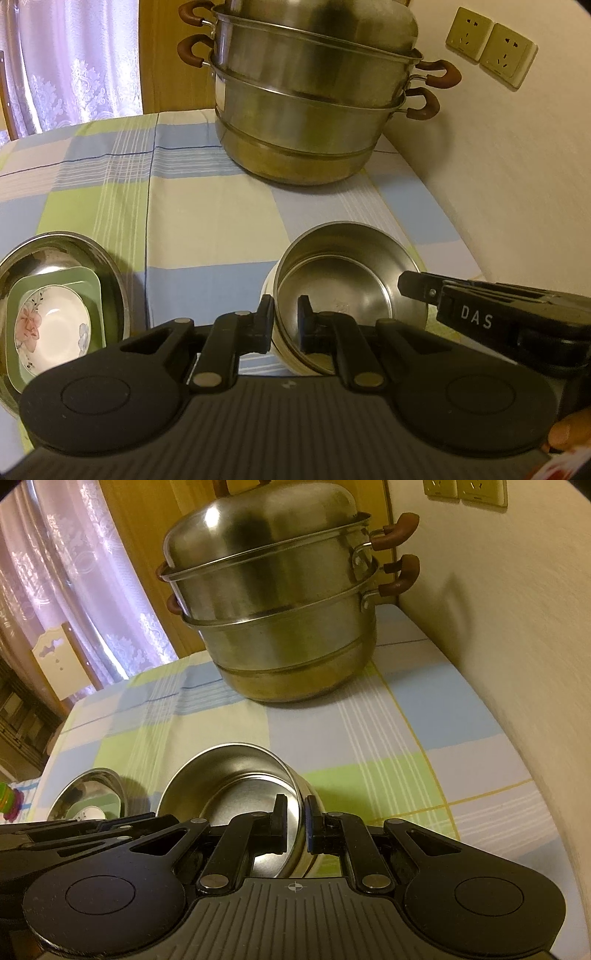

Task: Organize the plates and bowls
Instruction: 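Carry the steel bowl with both grippers and lower it into the cream bowl, then open both grippers and pull back from the bowl stack, then move both grippers to the rim of the three-bowl stack, then close both grippers on the rim of the bowl stack, then lift the bowl stack with both grippers and carry it toward the steel tray, then lower the bowl stack with both grippers onto the green plate in the tray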

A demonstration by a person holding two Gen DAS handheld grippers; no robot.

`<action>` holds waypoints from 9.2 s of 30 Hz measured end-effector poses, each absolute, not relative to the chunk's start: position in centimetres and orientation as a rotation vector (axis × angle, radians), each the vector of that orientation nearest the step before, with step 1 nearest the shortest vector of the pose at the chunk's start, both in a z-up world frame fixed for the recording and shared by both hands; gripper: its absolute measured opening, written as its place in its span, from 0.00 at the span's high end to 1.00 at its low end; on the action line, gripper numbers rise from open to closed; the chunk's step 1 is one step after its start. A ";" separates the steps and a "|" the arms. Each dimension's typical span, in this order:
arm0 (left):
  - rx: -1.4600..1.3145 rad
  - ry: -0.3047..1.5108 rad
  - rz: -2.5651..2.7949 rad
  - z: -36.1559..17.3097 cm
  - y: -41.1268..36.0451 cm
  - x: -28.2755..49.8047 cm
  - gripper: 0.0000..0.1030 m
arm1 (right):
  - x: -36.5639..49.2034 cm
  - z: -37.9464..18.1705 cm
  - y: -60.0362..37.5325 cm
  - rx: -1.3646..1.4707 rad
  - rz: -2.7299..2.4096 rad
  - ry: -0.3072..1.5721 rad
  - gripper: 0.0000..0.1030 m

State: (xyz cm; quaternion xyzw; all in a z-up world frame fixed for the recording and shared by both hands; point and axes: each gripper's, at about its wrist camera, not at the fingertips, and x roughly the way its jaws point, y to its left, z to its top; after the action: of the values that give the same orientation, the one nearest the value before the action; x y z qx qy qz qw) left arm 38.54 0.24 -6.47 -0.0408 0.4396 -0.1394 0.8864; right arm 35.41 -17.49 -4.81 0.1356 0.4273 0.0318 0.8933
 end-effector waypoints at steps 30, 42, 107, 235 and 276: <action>-0.057 0.914 -0.243 -2.6 2.4 27.4 0.85 | 24.5 -1.6 -17.4 0.309 0.127 0.881 0.43; -0.073 0.911 -0.178 -1.8 3.2 18.8 0.85 | 16.8 -1.2 -16.5 0.275 0.177 0.911 0.40; -0.069 0.926 -0.294 -3.6 8.3 26.7 0.85 | 23.9 -3.7 -15.6 0.303 0.035 0.966 0.40; -0.167 1.129 -0.127 -9.8 6.0 40.8 0.84 | 39.9 -9.2 -15.3 0.444 0.214 1.254 0.77; -0.228 1.136 -0.020 -10.2 8.7 36.7 0.86 | 37.6 -9.3 -10.7 0.308 0.336 1.211 0.75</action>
State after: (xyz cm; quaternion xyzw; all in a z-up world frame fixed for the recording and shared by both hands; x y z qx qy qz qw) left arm 36.75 8.66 -10.18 -0.1077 0.5368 -0.0094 0.8368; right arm 37.61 -10.72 -9.31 0.1434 0.5641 0.1565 0.7979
